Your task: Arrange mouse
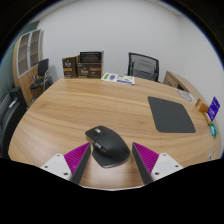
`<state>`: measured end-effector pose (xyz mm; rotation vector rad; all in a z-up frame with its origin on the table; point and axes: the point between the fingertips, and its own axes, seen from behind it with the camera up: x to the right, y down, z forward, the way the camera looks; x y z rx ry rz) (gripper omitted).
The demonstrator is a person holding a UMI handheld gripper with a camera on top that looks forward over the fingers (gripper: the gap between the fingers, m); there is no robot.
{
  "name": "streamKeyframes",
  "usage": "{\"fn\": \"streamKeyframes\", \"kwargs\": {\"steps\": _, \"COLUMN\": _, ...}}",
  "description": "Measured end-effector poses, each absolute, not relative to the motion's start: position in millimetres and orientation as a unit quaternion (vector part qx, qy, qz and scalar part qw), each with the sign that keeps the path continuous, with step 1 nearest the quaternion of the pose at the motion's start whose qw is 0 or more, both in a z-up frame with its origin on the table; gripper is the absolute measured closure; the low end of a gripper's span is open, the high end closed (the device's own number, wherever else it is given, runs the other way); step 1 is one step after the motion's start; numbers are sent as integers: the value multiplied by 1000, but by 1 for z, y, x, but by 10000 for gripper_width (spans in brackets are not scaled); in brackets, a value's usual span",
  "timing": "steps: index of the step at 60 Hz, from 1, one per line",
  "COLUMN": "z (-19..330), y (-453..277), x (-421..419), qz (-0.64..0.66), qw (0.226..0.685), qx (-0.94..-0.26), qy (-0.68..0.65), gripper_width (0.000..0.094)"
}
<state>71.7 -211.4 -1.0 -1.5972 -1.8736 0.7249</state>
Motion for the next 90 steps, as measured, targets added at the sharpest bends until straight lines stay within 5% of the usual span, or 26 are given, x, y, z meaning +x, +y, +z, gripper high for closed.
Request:
{"fn": "streamKeyframes", "kwargs": {"steps": 26, "z": -14, "y": -214, "x": 14, "qz": 294, "qw": 279, "qx": -624, "qy": -668, "gripper_width": 79}}
{"fn": "streamKeyframes", "kwargs": {"steps": 31, "z": -14, "y": -214, "x": 8, "qz": 300, "qw": 275, "qx": -630, "qy": -662, "gripper_width": 187}}
{"fn": "streamKeyframes", "kwargs": {"steps": 35, "z": -14, "y": -214, "x": 6, "qz": 301, "qw": 278, "qx": -630, "qy": -660, "gripper_width": 407}}
{"fn": "streamKeyframes", "kwargs": {"steps": 54, "z": -16, "y": -208, "x": 10, "qz": 282, "qw": 280, "qx": -651, "qy": -647, "gripper_width": 599}}
{"fn": "streamKeyframes", "kwargs": {"steps": 64, "z": -11, "y": -219, "x": 26, "qz": 284, "qw": 253, "qx": -652, "qy": -656, "gripper_width": 612}}
{"fn": "streamKeyframes", "kwargs": {"steps": 77, "z": 75, "y": -208, "x": 33, "qz": 297, "qw": 263, "qx": -630, "qy": -667, "gripper_width": 610}}
{"fn": "streamKeyframes", "kwargs": {"steps": 90, "z": 179, "y": -134, "x": -11, "qz": 319, "qw": 323, "qx": -622, "qy": -637, "gripper_width": 611}}
